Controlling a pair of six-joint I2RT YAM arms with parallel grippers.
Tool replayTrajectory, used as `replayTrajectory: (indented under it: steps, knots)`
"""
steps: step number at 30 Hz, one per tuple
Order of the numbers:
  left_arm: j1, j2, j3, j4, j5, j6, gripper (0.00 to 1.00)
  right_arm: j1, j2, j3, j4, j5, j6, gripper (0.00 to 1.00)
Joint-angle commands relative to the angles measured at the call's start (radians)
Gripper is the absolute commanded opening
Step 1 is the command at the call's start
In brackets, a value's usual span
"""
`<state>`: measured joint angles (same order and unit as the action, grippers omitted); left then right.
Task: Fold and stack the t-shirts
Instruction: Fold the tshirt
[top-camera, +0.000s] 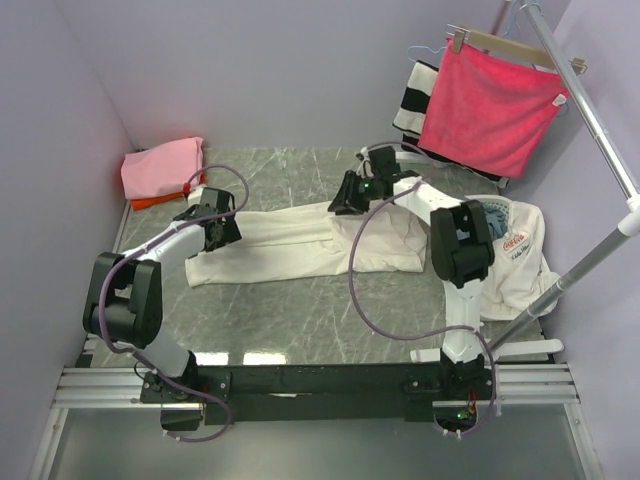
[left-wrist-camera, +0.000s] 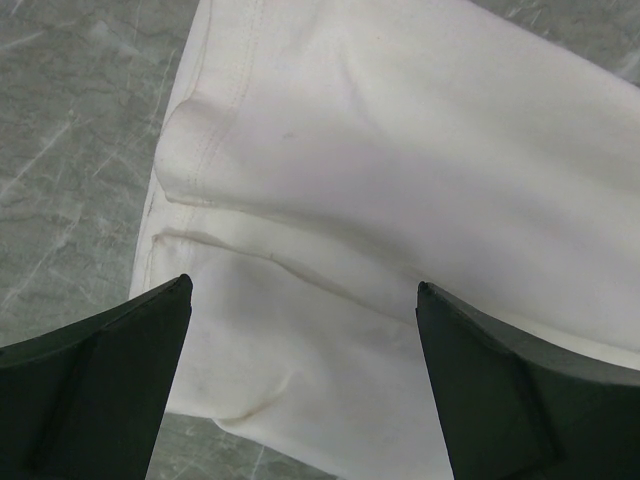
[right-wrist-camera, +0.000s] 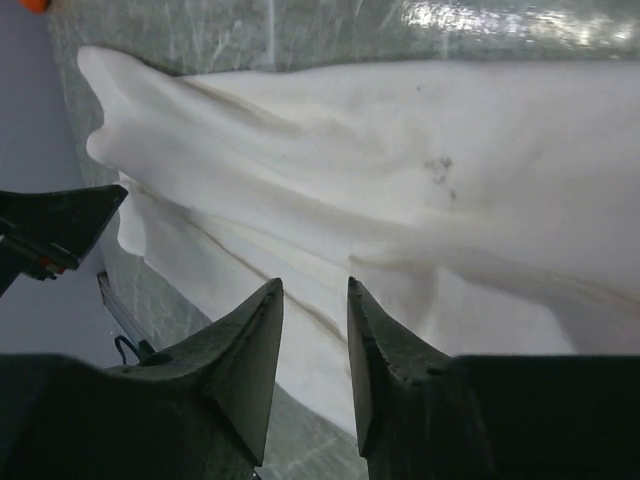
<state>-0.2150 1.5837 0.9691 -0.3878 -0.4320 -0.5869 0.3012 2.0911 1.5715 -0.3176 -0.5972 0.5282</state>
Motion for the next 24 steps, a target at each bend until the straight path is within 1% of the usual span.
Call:
replayTrajectory:
  steps: [1, 3, 5, 6, 7, 11, 13, 15, 19, 21, 24]
  knots:
    - [-0.003, 0.007, 0.011, 0.006, -0.002, 0.013, 0.99, 0.032, 0.101, 0.087, -0.072, -0.081, -0.043, 0.41]
    - [-0.003, 0.004, 0.011, 0.0, -0.008, 0.013, 0.99, 0.033, 0.081, 0.075, -0.069, -0.008, -0.039, 0.4]
    - [-0.003, -0.004, 0.014, -0.003, -0.014, 0.013, 0.99, 0.024, -0.02, -0.017, -0.032, 0.071, -0.043, 0.44]
    - [-0.003, -0.016, 0.014, 0.0, -0.01, 0.013, 1.0, 0.021, -0.054, -0.04, -0.031, 0.15, -0.056, 0.45]
    - [-0.003, -0.021, 0.014, 0.006, -0.004, 0.015, 0.99, 0.015, -0.107, -0.071, -0.037, 0.178, -0.065, 0.46]
    - [-0.003, -0.022, 0.051, 0.038, 0.056, 0.039, 1.0, -0.013, -0.192, -0.119, -0.093, 0.295, -0.114, 0.48]
    - [-0.003, -0.007, 0.078, 0.041, 0.068, 0.047, 0.99, -0.016, -0.207, -0.142, -0.126, 0.356, -0.134, 0.5]
    - [-0.003, 0.021, 0.121, 0.035, 0.073, 0.061, 0.99, -0.023, -0.207, -0.166, -0.146, 0.384, -0.143, 0.5]
    - [-0.003, 0.079, 0.184, 0.035, 0.111, 0.094, 0.99, -0.027, -0.164, -0.183, -0.186, 0.437, -0.142, 0.5]
    - [-0.006, 0.119, 0.198, 0.024, 0.122, 0.104, 0.99, -0.03, -0.154, -0.2, -0.19, 0.467, -0.131, 0.5]
    - [-0.009, 0.142, 0.178, 0.039, 0.131, 0.102, 0.99, -0.039, -0.151, -0.228, -0.173, 0.496, -0.113, 0.51]
